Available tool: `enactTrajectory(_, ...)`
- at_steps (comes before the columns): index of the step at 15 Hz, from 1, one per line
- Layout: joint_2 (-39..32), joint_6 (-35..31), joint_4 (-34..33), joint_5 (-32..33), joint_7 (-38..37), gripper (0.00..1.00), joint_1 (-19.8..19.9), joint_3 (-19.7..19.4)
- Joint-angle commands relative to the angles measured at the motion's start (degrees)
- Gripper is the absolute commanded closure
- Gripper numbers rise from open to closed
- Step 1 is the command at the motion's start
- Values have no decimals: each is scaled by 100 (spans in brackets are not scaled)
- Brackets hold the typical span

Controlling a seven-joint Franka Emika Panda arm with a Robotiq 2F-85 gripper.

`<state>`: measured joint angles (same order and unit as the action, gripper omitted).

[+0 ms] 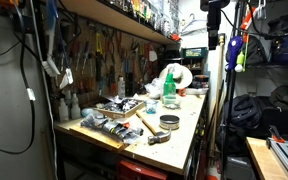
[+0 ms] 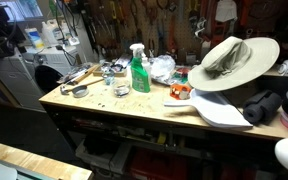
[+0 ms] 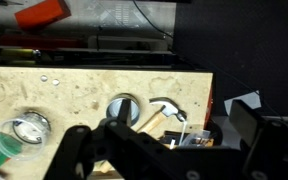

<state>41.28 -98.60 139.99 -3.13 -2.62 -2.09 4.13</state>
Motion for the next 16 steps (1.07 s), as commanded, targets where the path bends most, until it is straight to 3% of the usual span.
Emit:
enactTrajectory(1, -939, -587, -192, -687, -387, 0, -146, 57)
enactTrajectory(6, -2050, -1867, -118, -1264, -1082, 0, -249, 363)
enactTrajectory(10, -2673, -3214, 17, -1753, -749, 0, -461, 329)
enactTrajectory(16, -2745, -3107, -81, -1503, -874, 0, -431, 324)
